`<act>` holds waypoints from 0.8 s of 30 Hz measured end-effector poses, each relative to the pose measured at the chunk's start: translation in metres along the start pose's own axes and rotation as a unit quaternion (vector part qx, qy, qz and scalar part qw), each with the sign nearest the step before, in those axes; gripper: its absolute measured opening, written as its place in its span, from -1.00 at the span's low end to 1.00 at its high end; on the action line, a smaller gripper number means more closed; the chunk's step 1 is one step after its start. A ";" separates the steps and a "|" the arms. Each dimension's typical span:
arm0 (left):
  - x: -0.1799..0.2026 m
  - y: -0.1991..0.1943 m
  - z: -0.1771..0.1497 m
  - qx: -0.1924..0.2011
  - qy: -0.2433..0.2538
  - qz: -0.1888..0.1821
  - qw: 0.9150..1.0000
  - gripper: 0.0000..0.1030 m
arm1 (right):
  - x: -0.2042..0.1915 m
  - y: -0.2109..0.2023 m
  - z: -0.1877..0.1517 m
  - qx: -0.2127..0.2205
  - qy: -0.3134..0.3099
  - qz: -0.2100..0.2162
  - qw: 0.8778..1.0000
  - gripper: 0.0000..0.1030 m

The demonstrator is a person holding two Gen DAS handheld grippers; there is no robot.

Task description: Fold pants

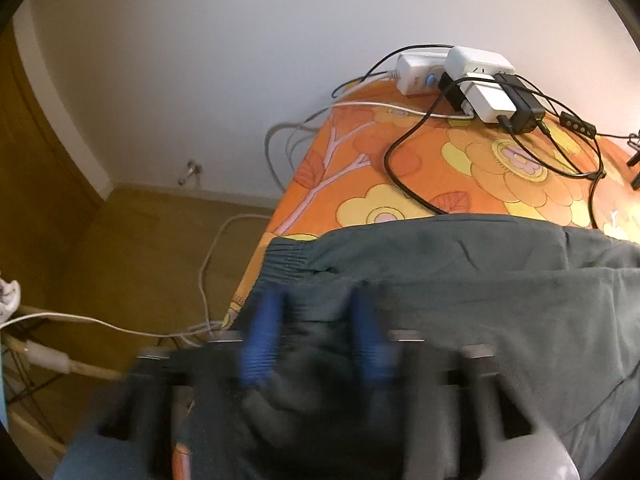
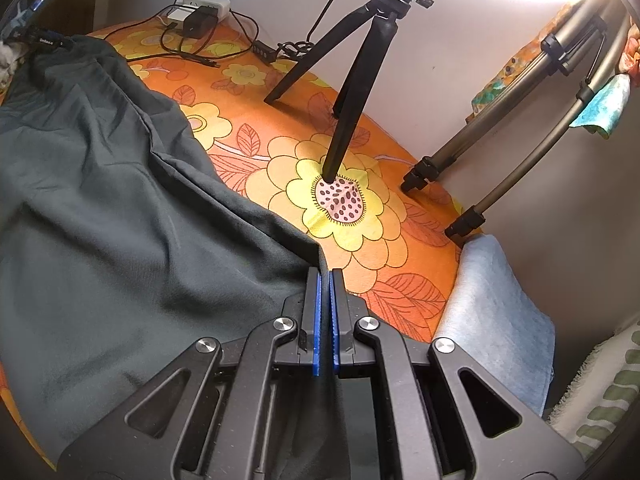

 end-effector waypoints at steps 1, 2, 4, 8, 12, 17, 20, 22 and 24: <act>0.000 -0.001 -0.001 0.001 -0.001 0.000 1.000 -0.73 | 0.000 0.000 0.000 0.001 0.001 0.000 1.000 -0.93; 0.001 -0.004 -0.001 0.005 0.004 0.001 1.000 -0.78 | 0.000 -0.001 0.001 0.001 0.003 0.001 1.000 -0.93; 0.001 -0.015 0.001 0.023 0.025 0.014 0.999 -0.81 | -0.001 -0.003 0.002 0.004 0.005 0.003 1.000 -0.93; -0.012 -0.037 0.015 0.061 0.021 0.025 0.998 -0.82 | -0.003 -0.007 0.004 0.011 -0.002 -0.004 1.000 -0.93; -0.019 -0.047 0.039 0.085 -0.002 0.025 0.996 -0.82 | 0.003 -0.009 0.011 0.022 0.004 -0.013 1.000 -0.93; -0.013 -0.029 0.054 0.078 0.001 0.032 0.996 -0.82 | 0.010 0.004 0.017 0.019 0.007 -0.026 0.999 -0.94; -0.006 -0.010 0.048 0.063 0.006 0.043 0.997 -0.82 | 0.010 0.017 0.013 0.005 0.008 -0.020 1.000 -0.94; -0.003 -0.001 0.044 0.055 0.010 0.047 0.997 -0.82 | 0.008 0.024 0.009 -0.003 0.003 -0.021 1.000 -0.94; 0.001 0.006 0.041 0.048 0.023 0.053 0.997 -0.82 | 0.006 0.029 0.004 -0.010 0.003 -0.018 1.000 -0.94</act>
Point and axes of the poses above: each gripper's, at about its wrist camera, not at the fingertips, and y roughly the way its jaws point, x to its right, z to its top, the point moved 10 cm from there along y, roughly the way its jaws point, and after that the axes turned 13 degrees about x, right-handed, at the moved point
